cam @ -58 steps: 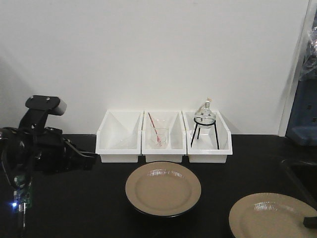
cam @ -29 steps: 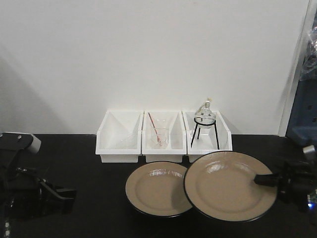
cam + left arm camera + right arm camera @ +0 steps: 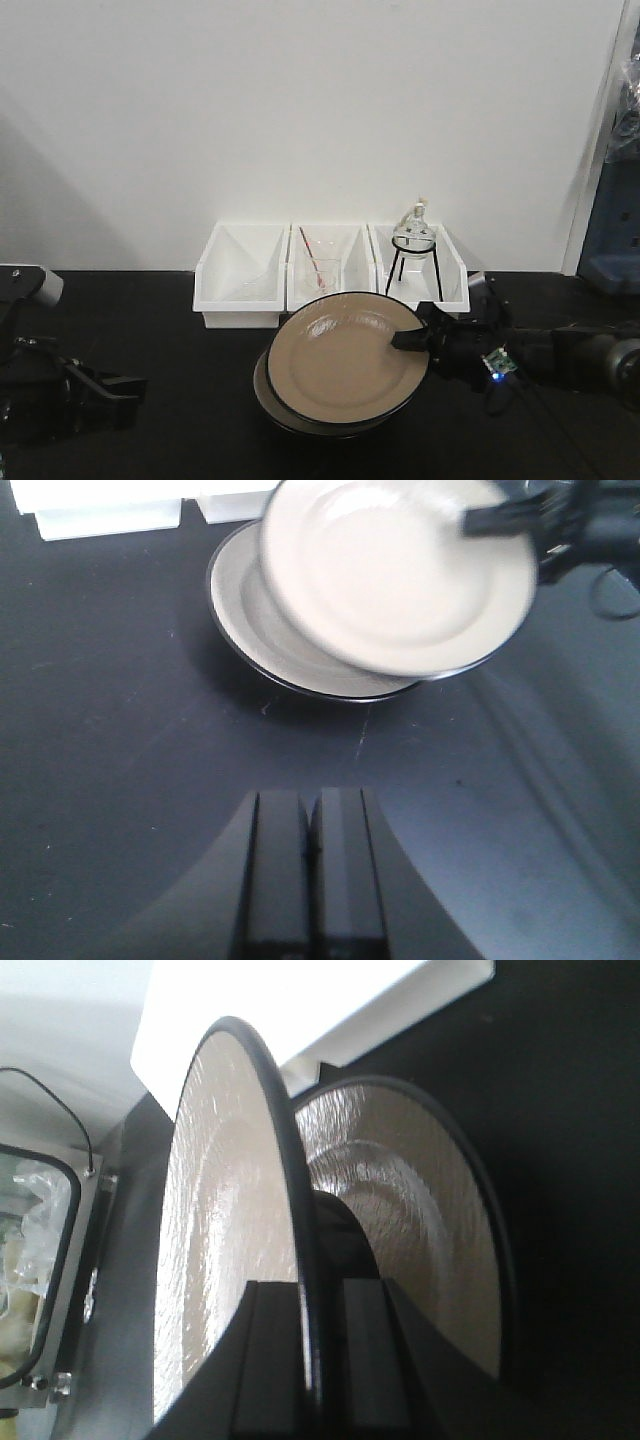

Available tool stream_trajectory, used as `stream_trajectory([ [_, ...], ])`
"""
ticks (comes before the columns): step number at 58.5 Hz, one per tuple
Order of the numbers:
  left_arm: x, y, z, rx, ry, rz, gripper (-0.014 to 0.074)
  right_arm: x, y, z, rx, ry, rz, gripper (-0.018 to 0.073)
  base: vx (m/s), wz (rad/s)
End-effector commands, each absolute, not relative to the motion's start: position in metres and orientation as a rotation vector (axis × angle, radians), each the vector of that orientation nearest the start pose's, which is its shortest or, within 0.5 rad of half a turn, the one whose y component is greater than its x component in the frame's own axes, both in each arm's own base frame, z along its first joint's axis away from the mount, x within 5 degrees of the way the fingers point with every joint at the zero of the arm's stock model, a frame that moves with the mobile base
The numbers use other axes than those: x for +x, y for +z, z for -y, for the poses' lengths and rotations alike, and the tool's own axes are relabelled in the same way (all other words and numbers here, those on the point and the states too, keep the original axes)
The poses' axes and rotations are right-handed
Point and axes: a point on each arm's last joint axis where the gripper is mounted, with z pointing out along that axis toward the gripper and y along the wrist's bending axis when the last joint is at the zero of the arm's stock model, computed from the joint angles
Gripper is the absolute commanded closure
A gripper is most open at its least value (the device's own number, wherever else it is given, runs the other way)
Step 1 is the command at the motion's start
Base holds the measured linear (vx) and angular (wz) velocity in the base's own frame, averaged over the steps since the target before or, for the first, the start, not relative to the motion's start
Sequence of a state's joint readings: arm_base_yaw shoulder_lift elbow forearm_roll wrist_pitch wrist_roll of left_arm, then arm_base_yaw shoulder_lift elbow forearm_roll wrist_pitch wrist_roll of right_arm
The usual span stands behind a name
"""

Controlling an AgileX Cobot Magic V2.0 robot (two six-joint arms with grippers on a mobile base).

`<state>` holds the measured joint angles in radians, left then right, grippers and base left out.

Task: Arrange circular plates on left workspace
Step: 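Slide the held plate onto the centered plate with the right gripper, then release the plate and retract the right gripper away from the stack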

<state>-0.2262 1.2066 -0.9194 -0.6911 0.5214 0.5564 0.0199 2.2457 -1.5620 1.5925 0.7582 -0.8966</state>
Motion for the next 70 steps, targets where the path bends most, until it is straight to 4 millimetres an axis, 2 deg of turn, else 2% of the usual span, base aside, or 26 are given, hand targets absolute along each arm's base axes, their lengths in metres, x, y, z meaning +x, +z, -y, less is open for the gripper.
stream_trajectory([
  [1,0.241,0.341,0.084,0.303,-0.533,-2.086,0.0597,0.487,0.21,-0.08,0.264,1.335,-2.042,0.0563,0.0,0.0],
  [13,0.241,0.341,0.084,0.303,-0.532,-2.085,0.0597,0.491,0.196,-0.086,0.256,1.295,-2.067,0.056,0.0,0.0],
  [21,0.241,0.341,0.084,0.302,-0.533,-2.085,0.0597,0.492,0.196,-0.085,0.214,1.247,-2.058,0.0538,0.0,0.0],
  [28,0.241,0.341,0.084,0.302,-0.533,-2.085,0.0597,0.492,0.196,-0.085,0.126,1.195,-2.047,0.0467,0.0,0.0],
  [37,0.241,0.341,0.084,0.3,-0.534,-2.086,0.0597,0.494,0.195,-0.083,-0.004,1.08,-2.026,0.0295,0.0,0.0],
  [44,0.241,0.341,0.084,0.276,-0.549,-2.092,0.0597,0.495,0.197,-0.074,-0.129,0.955,-1.988,0.0181,0.0,0.0],
  [48,0.241,0.341,0.084,0.276,-0.55,-2.092,0.0597,0.496,0.2,-0.069,-0.181,0.894,-1.965,0.0149,0.0,0.0],
  [70,0.236,0.336,0.088,0.327,-0.593,-2.153,0.0597,0.499,0.218,-0.025,-0.251,0.66,-1.898,0.0139,0.0,0.0],
])
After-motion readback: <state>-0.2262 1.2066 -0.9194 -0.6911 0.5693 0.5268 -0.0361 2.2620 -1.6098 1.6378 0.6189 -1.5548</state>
